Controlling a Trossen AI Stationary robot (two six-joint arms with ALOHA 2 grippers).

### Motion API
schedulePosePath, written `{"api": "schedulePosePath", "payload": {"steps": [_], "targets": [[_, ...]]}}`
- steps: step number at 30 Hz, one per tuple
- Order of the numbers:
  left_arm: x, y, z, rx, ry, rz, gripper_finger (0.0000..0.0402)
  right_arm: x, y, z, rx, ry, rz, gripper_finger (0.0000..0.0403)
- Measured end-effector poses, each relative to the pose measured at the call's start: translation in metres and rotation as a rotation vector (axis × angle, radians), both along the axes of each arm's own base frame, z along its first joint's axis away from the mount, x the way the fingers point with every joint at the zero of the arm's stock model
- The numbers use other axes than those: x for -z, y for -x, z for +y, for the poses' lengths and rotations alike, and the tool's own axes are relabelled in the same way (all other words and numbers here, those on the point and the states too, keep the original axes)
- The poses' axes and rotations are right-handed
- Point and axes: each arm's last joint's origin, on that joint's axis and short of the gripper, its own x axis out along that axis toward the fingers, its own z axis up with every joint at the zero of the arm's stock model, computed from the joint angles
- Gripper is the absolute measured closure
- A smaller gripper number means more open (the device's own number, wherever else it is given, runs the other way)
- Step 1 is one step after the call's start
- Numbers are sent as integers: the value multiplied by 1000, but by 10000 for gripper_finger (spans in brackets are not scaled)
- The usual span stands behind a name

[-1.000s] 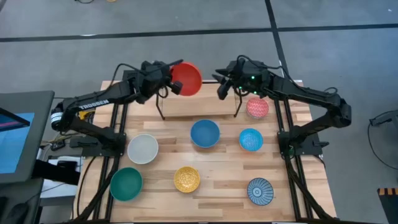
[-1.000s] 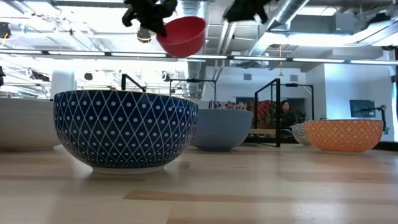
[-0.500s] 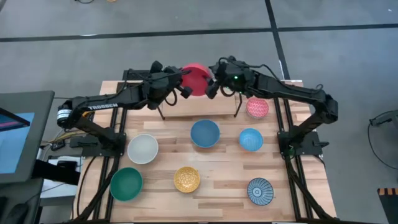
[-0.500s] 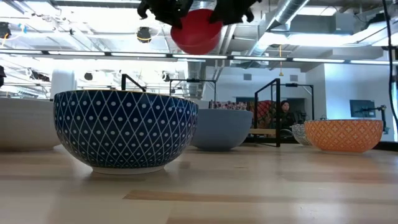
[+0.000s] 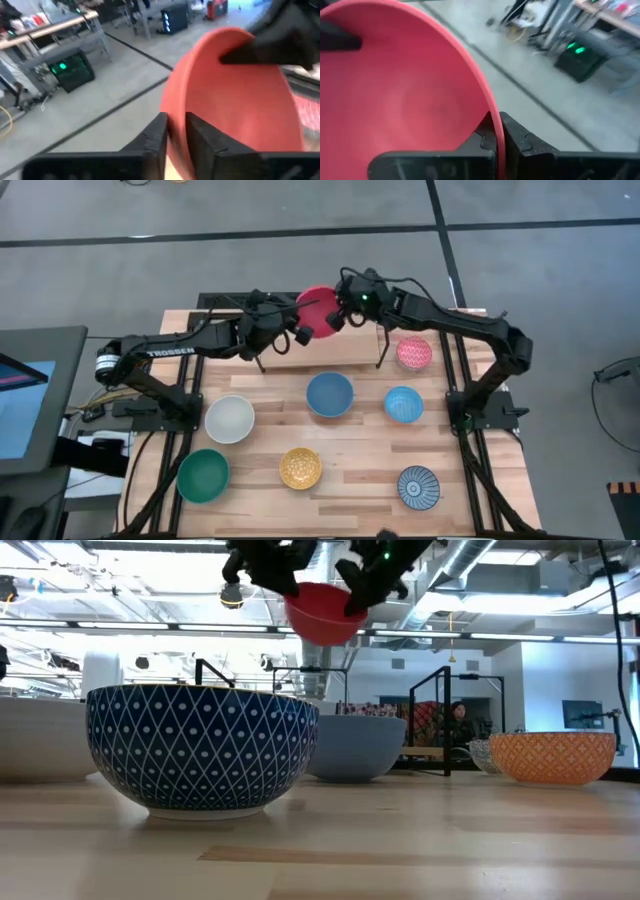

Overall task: Place and stack bowls onto a shelf
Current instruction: Put the red bowl on the shelf

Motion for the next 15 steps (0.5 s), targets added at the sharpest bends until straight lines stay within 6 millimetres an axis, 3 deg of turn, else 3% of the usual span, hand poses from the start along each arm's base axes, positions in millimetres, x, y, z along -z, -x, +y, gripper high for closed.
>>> {"api": "schedulePosePath", "payload": {"steps": [4, 7, 15], "targets": [[11, 7, 1, -41, 78, 59, 283, 31, 1, -35, 50, -139, 45, 379], [21, 14, 5, -49, 175, 103, 254, 51, 13, -61, 111, -225, 114, 379], [60, 12, 22, 71, 429, 314, 243, 97, 28, -97, 122, -452, 230, 379]]}}
